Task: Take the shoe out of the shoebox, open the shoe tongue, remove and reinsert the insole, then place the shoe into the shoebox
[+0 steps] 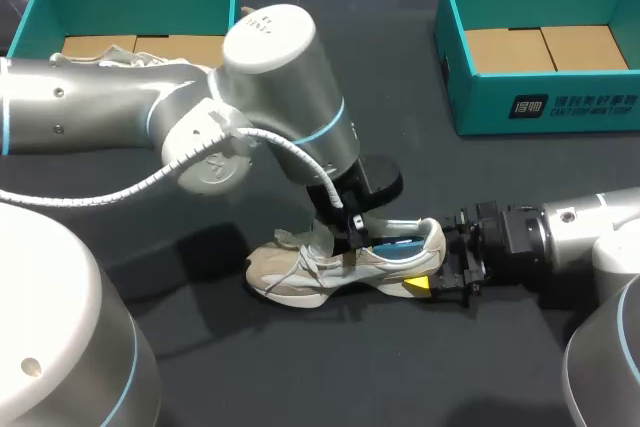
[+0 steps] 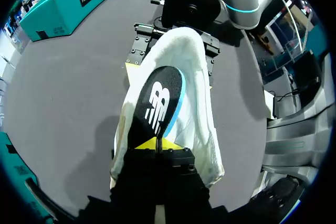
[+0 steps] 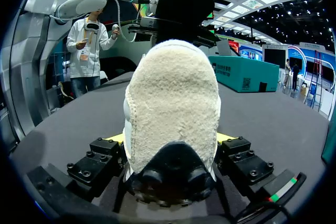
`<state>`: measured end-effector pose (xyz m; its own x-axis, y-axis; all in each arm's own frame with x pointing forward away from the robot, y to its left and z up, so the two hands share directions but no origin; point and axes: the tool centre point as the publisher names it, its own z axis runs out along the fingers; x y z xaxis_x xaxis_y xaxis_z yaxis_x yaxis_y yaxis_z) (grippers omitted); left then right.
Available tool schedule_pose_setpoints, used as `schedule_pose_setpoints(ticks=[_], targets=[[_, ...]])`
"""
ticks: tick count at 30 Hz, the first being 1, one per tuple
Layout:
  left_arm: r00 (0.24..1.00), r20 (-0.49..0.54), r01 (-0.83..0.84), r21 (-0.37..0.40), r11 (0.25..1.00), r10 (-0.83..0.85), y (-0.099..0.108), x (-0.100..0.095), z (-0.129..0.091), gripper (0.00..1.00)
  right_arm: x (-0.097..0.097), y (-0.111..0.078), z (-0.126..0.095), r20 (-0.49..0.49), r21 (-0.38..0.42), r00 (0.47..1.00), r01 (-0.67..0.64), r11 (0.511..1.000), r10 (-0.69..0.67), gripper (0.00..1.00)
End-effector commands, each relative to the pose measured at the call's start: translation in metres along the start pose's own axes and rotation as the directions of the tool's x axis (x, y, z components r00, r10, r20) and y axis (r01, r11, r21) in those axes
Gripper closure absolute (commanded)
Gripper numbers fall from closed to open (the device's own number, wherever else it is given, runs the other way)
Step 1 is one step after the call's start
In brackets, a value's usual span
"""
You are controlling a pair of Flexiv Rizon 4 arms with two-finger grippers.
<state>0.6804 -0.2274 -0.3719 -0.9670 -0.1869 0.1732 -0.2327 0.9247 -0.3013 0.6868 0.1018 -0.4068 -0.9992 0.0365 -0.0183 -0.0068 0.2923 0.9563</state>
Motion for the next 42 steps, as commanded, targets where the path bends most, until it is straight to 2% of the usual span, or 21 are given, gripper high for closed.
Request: schedule_pose_setpoints(ticks=[1,6,10,16,17,18,19,22,26,32,35,42], targets=[[0.998,-0.066,0.004,0.149,0.989,0.006,0.019,-0.007,-0.014,1.00,0.001,0.000,-0.001,0.001,0.005,1.000,0.000,1.000,0.000,1.00],[0.994,-0.104,-0.003,0.204,0.979,0.025,0.016,-0.004,-0.022,1.00,0.001,0.000,-0.001,0.001,0.005,1.000,0.000,1.000,0.000,1.00],[0.994,-0.101,-0.024,0.205,0.979,0.046,0.010,0.002,-0.024,1.00,0.001,0.000,-0.001,0.001,0.005,1.000,0.000,1.000,0.000,1.00],[0.990,-0.073,-0.108,0.112,0.988,0.117,-0.002,0.010,-0.015,1.00,0.001,0.000,-0.001,0.001,0.005,1.000,0.000,1.000,0.000,1.00],[0.988,-0.079,-0.125,0.097,0.987,0.133,-0.004,0.011,-0.013,0.96,0.001,0.000,-0.001,0.001,0.005,1.000,0.000,1.000,0.000,1.00],[0.987,-0.074,-0.138,0.077,0.988,0.143,-0.006,0.011,-0.011,0.82,0.001,0.000,-0.001,0.001,0.005,1.000,0.000,1.000,0.000,1.00],[0.987,-0.069,-0.140,0.063,0.988,0.145,-0.007,0.012,-0.010,0.75,0.001,0.000,-0.001,0.001,0.005,1.000,0.000,1.000,0.000,1.00],[0.983,-0.079,-0.161,0.031,0.986,0.163,-0.010,0.012,-0.006,0.68,0.001,0.000,-0.001,0.001,0.005,1.000,0.000,1.000,0.000,1.00],[0.977,-0.110,-0.186,-0.009,0.983,0.184,-0.012,0.012,-0.001,0.66,0.001,0.000,-0.001,0.001,0.005,1.000,0.000,1.000,0.000,1.00],[0.974,-0.078,-0.218,-0.105,0.970,0.211,-0.013,0.017,0.012,0.60,0.001,0.000,-0.001,0.001,0.005,1.000,0.000,1.000,0.000,1.00],[0.977,-0.028,-0.214,-0.157,0.964,0.213,-0.013,0.017,0.022,0.62,0.001,0.000,-0.001,0.001,0.005,1.000,0.000,1.000,0.000,1.00],[0.970,-0.002,-0.238,-0.221,0.946,0.243,-0.004,0.015,0.038,0.63,0.001,0.000,-0.001,0.001,0.005,1.000,0.000,1.000,0.000,1.00]])
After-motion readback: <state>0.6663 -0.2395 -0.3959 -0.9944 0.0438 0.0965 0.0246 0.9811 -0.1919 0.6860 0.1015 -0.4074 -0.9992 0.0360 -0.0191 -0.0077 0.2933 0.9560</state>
